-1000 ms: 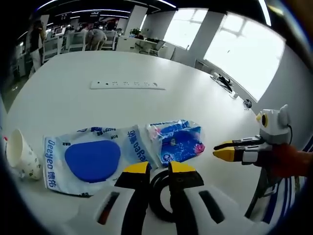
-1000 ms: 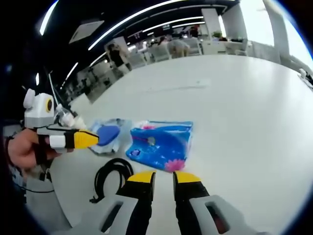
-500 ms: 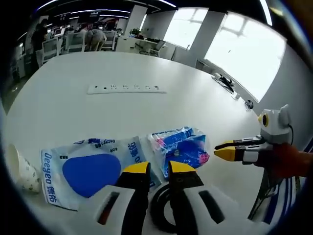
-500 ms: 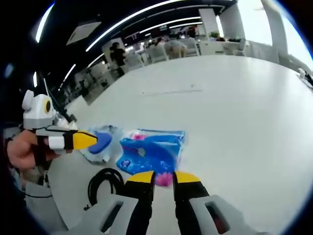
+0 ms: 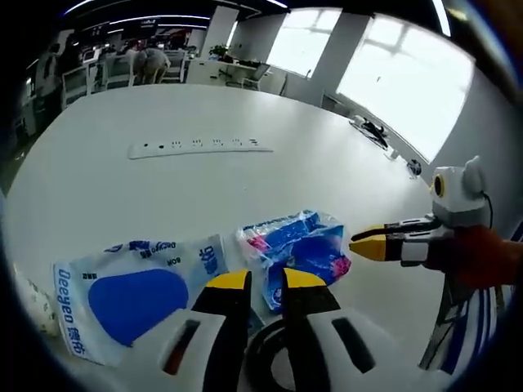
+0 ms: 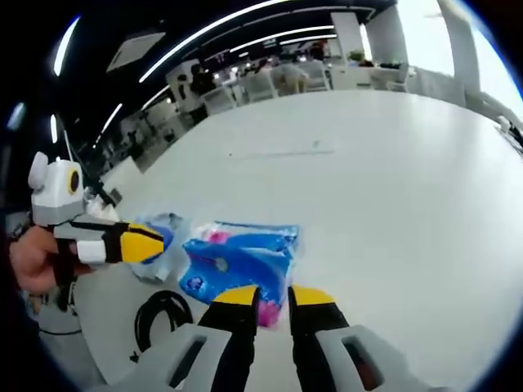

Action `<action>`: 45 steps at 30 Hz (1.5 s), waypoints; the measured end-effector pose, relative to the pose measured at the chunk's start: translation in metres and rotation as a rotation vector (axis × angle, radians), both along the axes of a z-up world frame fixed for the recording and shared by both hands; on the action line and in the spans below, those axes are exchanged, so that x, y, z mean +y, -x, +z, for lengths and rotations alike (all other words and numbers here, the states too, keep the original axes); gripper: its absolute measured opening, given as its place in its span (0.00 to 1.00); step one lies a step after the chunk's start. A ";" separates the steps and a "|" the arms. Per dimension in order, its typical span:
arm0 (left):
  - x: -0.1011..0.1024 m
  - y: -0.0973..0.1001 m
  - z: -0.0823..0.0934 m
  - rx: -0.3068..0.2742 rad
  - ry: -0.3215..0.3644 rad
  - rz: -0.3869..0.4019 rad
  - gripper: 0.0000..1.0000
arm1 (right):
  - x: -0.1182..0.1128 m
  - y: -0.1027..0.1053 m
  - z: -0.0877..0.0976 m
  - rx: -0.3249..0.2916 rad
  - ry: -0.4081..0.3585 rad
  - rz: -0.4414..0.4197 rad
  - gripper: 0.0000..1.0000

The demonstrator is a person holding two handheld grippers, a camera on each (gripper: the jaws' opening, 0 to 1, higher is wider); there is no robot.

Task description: Arrange the tabletop items into an orderly group along one side of the table until the central work area is clear of visible clutter.

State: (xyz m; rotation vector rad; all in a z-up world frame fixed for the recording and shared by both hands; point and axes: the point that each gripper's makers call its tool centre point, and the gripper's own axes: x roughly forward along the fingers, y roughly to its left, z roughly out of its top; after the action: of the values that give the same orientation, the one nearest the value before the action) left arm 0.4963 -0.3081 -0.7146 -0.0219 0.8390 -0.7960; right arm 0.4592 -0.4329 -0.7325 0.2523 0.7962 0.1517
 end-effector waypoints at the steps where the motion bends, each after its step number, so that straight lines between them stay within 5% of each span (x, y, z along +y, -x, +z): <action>1: -0.001 -0.001 -0.003 0.002 -0.006 -0.003 0.11 | -0.001 -0.001 -0.001 0.001 0.001 -0.002 0.11; 29: -0.006 0.000 -0.018 0.012 -0.062 -0.036 0.06 | -0.009 -0.010 -0.004 0.001 -0.005 -0.020 0.10; 34: -0.004 -0.001 -0.019 0.014 -0.072 -0.038 0.05 | -0.007 -0.013 -0.011 0.024 0.010 -0.001 0.01; 45: -0.008 0.001 -0.020 0.022 -0.061 -0.038 0.03 | -0.008 0.002 -0.013 0.037 -0.001 -0.017 0.01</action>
State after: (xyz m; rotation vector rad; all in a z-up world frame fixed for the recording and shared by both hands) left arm 0.4954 -0.3159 -0.7346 0.0393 0.8859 -0.8066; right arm 0.4572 -0.4414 -0.7459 0.2637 0.8304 0.1317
